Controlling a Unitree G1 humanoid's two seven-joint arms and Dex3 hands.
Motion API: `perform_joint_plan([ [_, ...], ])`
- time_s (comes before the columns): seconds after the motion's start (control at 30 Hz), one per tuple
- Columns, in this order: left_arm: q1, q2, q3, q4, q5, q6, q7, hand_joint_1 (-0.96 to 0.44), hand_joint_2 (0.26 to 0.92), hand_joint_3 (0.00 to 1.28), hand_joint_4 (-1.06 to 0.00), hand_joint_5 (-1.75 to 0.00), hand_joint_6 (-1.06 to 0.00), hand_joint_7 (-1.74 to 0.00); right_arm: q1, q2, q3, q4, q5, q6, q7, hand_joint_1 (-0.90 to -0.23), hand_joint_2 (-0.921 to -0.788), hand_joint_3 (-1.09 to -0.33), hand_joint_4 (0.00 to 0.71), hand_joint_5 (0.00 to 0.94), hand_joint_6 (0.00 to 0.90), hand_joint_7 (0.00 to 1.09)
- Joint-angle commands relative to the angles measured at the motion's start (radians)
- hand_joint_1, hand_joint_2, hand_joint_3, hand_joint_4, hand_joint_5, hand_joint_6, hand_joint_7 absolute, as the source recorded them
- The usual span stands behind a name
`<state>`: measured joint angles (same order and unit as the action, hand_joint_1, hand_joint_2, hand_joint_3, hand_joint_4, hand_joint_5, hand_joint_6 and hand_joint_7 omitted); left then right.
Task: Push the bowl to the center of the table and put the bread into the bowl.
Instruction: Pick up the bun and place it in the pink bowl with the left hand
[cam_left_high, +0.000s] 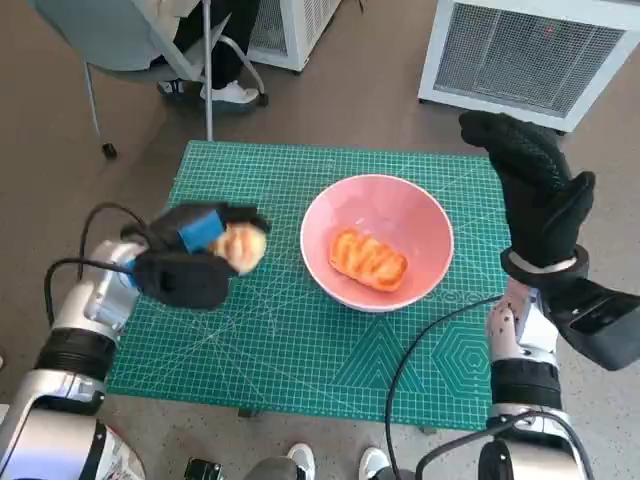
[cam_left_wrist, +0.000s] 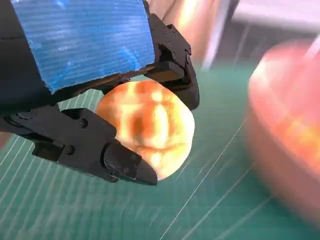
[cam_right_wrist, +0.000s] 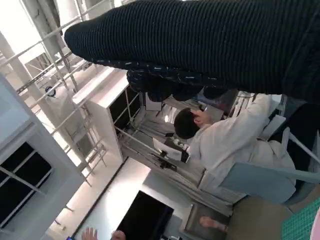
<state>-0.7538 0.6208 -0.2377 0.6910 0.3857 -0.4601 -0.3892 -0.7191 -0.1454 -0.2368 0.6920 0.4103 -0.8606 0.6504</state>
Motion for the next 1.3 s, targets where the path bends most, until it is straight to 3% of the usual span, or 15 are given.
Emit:
perform_joint_plan([
  [0.03,-0.068,-0.031,0.046,-0.095,-0.039,-0.012,0.036,0.0,0.92,0.06,-0.63,-1.33,-0.71,-0.98,0.002,0.0,-0.001,0.017,-0.001,-0.001,0.005,-0.621,-0.921,-0.707,0.347,0.0,0.346,0.04],
  [0.33,-0.17,-0.143,0.03,-0.126,-0.002,-0.014,0.119,0.0,0.918,0.04,-0.69,-1.24,-0.7,-1.0,-0.003,0.002,0.001,0.024,-0.004,-0.005,0.004,-0.611,-0.921,-0.708,0.349,0.001,0.347,0.04],
  [0.6,-0.29,-0.232,-0.046,0.067,0.037,-0.079,0.115,0.0,0.92,0.06,-0.69,-1.16,-0.64,-1.16,0.0,0.002,0.001,0.023,-0.001,-0.008,0.007,-0.607,-0.921,-0.709,0.352,0.002,0.347,0.04],
  [0.73,-0.351,-0.333,-0.082,0.241,0.037,-0.089,0.106,0.0,0.92,0.08,-0.68,-1.14,-0.61,-1.21,0.016,0.002,0.001,0.003,0.004,-0.007,0.006,-0.606,-0.921,-0.711,0.352,0.002,0.347,0.04],
  [0.8,-0.36,-0.358,-0.079,0.287,0.018,-0.078,0.076,0.0,0.92,0.11,-0.67,-1.16,-0.56,-1.25,0.019,0.0,0.001,-0.003,0.006,-0.006,0.006,-0.607,-0.921,-0.711,0.352,0.001,0.348,0.04],
  [0.87,-0.368,-0.379,-0.081,0.323,0.009,-0.054,0.038,0.0,0.921,0.24,-0.56,-1.3,-0.37,-1.42,0.023,-0.001,0.001,-0.01,0.007,-0.005,0.005,-0.61,-0.921,-0.711,0.352,0.001,0.347,0.04],
  [0.9,-0.372,-0.386,-0.083,0.335,0.008,-0.043,0.021,-0.03,0.907,0.24,-0.48,-1.2,-0.31,-1.3,0.025,-0.002,0.001,-0.012,0.007,-0.005,0.004,-0.611,-0.921,-0.71,0.352,0.001,0.348,0.04],
  [0.97,-0.379,-0.397,-0.092,0.35,0.013,-0.01,-0.02,-0.12,0.907,0.19,-0.35,-0.68,-0.19,-0.86,0.028,-0.002,0.001,-0.017,0.006,-0.004,0.002,-0.611,-0.921,-0.71,0.352,0.001,0.348,0.04],
  [1.0,-0.382,-0.404,-0.098,0.359,0.016,0.009,-0.047,-0.13,0.91,0.18,-0.33,-0.57,-0.17,-0.78,0.03,-0.003,0.0,-0.02,0.006,-0.004,0.0,-0.611,-0.921,-0.71,0.352,0.001,0.348,0.04],
  [1.07,-0.386,-0.412,-0.107,0.372,0.021,0.025,-0.081,-0.21,0.917,0.13,-0.2,-0.25,-0.07,-0.56,0.032,-0.003,-0.001,-0.024,0.004,-0.006,-0.004,-0.611,-0.921,-0.71,0.349,0.0,0.348,0.04],
  [1.17,-0.385,-0.414,-0.118,0.373,0.03,0.029,-0.096,-0.29,0.92,0.1,-0.11,-0.08,-0.02,-0.44,0.035,-0.004,-0.002,-0.027,0.0,-0.009,-0.008,-0.611,-0.921,-0.711,0.344,0.0,0.347,0.04],
  [1.3,-0.366,-0.413,-0.121,0.356,0.038,0.023,-0.079,-0.34,0.921,0.08,-0.04,-0.02,0.0,-0.37,0.038,-0.004,-0.003,-0.028,-0.006,-0.016,-0.015,-0.61,-0.921,-0.711,0.341,0.0,0.348,0.04],
])
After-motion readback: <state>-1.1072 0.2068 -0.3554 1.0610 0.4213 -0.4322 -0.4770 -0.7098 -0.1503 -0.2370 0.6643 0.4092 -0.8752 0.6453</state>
